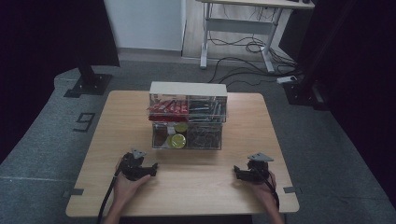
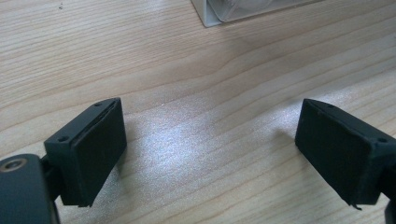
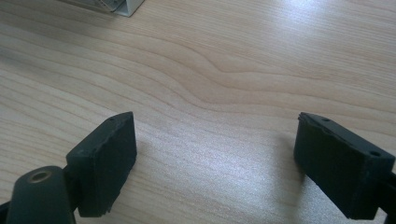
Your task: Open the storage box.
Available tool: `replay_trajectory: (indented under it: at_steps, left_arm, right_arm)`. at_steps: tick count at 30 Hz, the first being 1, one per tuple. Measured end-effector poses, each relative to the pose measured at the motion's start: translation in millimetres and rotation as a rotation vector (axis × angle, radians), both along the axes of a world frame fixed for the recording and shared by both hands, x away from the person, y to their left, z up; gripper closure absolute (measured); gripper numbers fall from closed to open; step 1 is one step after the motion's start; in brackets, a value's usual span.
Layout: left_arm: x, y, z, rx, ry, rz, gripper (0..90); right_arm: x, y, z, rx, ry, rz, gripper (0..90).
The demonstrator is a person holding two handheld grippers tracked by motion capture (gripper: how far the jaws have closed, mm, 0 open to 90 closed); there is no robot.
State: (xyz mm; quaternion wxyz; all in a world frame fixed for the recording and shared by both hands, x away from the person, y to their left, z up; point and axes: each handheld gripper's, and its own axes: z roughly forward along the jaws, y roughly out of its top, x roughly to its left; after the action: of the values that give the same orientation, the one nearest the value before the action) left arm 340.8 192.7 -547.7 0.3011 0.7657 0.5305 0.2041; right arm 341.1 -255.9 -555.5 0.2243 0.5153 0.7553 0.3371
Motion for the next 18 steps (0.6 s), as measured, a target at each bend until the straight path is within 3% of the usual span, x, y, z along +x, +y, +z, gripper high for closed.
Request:
replay_trajectory:
  at_steps: [5, 7, 13, 18]
  left_arm:
    - [-0.5, 0.4, 0.5, -0.002, -0.003, 0.014, 10.6]
    - [-1.8, 2.0, 1.8, -0.008, -0.005, 0.036, 18.7]
    - [-9.2, 9.3, 5.1, -0.038, -0.001, 0.056, 25.2]
    - [-16.6, 15.2, 12.1, -0.028, -0.042, 0.092, 39.0]
  right_arm:
    - [0.2, 0.0, 0.0, -0.002, -0.001, 0.000, 13.2]
    - [0.1, 0.0, 0.0, -0.002, -0.001, 0.000, 13.2]
    - [0.1, 0.0, 0.0, -0.002, -0.002, -0.002, 13.6]
    - [0.0, -0.1, 0.1, 0.000, -0.003, -0.005, 14.0]
